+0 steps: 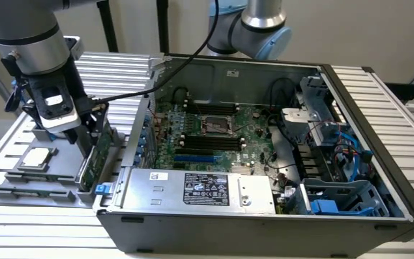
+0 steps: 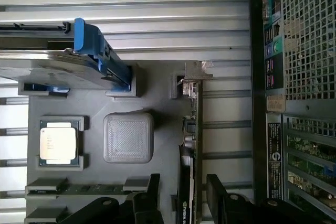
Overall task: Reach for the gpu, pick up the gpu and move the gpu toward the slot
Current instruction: 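Pick up the gpu and move the gpu toward the slot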
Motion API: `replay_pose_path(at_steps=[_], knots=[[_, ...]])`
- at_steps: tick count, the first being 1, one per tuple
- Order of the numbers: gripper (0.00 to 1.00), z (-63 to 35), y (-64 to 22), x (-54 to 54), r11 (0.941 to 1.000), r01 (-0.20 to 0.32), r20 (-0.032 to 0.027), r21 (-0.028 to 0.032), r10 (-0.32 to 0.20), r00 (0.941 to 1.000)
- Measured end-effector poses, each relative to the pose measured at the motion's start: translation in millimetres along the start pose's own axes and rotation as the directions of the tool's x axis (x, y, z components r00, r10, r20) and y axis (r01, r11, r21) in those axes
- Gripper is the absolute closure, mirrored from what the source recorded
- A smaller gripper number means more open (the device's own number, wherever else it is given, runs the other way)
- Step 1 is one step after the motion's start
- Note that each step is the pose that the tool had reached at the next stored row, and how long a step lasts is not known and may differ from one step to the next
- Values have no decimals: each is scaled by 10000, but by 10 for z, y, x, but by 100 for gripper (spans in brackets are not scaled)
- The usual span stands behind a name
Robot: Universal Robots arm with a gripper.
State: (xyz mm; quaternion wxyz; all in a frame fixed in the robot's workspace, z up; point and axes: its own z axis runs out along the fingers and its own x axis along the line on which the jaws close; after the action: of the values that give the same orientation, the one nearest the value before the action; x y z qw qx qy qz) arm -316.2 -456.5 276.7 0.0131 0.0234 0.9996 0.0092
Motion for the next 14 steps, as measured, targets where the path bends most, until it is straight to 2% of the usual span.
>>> replay_pose_path(at_steps=[9,12,14], knots=[[52,163,-3,-29,9999,-109,26,45,109,9999],[52,215,-4,-28,9999,-119,32,86,119,9999],[52,238,-4,-27,9998,-133,35,159,132,9999]])
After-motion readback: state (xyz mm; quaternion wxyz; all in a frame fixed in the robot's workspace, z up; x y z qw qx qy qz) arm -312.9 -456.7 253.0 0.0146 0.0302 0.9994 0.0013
